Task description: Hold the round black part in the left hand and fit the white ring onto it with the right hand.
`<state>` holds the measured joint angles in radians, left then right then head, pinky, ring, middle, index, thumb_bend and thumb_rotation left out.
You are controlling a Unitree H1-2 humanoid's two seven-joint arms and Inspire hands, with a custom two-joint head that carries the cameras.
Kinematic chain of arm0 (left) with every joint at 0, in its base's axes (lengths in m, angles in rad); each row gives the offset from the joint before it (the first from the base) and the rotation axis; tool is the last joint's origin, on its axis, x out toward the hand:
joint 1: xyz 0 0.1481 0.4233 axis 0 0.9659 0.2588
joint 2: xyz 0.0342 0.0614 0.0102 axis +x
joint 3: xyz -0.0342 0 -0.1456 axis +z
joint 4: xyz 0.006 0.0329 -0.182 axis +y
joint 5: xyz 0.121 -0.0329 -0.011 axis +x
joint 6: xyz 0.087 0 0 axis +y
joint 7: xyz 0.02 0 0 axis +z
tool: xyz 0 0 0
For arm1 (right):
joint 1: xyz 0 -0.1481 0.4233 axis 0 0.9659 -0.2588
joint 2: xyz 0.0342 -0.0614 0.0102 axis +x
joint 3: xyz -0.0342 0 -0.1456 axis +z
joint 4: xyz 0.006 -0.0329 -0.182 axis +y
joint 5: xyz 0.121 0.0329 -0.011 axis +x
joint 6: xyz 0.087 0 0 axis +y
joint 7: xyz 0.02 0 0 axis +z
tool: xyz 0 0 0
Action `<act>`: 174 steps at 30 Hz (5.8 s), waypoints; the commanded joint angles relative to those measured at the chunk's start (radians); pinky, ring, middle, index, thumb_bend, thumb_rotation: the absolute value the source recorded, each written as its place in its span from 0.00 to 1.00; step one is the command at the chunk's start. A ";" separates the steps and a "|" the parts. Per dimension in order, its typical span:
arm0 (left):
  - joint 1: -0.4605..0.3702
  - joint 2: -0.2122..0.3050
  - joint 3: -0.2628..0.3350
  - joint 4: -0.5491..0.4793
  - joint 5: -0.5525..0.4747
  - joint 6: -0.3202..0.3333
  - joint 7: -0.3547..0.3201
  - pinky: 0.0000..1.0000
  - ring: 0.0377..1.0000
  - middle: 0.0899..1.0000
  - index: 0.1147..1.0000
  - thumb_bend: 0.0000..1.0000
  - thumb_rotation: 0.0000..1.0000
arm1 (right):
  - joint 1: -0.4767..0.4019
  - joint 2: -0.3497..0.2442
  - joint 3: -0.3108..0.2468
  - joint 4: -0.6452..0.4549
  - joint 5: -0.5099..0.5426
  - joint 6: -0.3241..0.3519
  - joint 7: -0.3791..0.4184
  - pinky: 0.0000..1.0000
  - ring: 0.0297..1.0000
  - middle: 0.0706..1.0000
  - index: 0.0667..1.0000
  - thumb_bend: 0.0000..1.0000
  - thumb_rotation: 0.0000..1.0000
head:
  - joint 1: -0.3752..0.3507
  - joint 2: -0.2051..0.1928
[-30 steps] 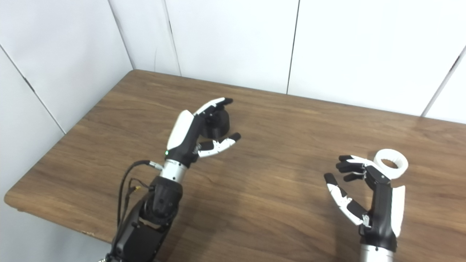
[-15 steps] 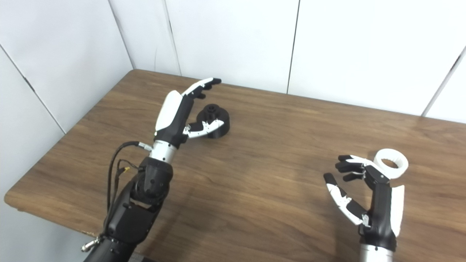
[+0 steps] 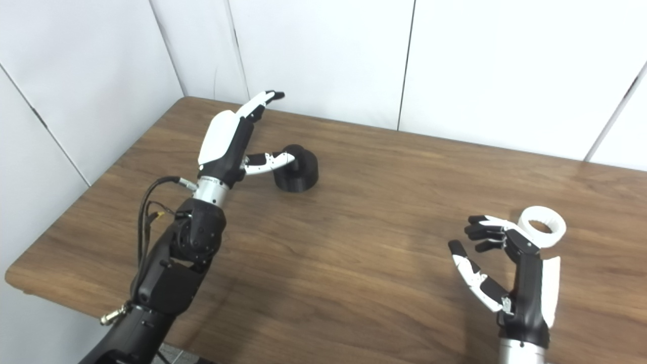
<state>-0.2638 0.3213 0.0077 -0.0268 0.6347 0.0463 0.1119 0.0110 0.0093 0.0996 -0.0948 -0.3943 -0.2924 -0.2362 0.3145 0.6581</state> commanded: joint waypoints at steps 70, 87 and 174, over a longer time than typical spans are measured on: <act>-0.158 0.108 -0.223 0.297 0.170 0.253 -0.148 1.00 1.00 1.00 0.91 1.00 0.66 | 0.067 -0.008 -0.017 -0.002 0.003 0.022 0.007 0.42 0.52 0.61 0.46 0.50 0.15 | -0.028 0.033; -0.182 0.087 -0.241 0.337 0.129 0.222 -0.098 1.00 1.00 1.00 0.90 1.00 0.61 | 0.073 -0.003 -0.013 -0.027 0.002 0.047 0.015 0.43 0.53 0.61 0.46 0.50 0.15 | -0.036 0.041; 0.102 -0.052 -0.294 0.035 0.030 0.065 -0.029 1.00 1.00 1.00 0.55 0.87 0.32 | 0.071 0.002 -0.005 -0.051 -0.022 0.076 0.015 0.42 0.52 0.61 0.46 0.50 0.15 | -0.099 0.082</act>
<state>-0.1687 0.2684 -0.2659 0.0410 0.6574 0.1359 0.1115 0.0407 0.0112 0.0947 -0.1397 -0.4093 -0.2137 -0.2246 0.2149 0.7393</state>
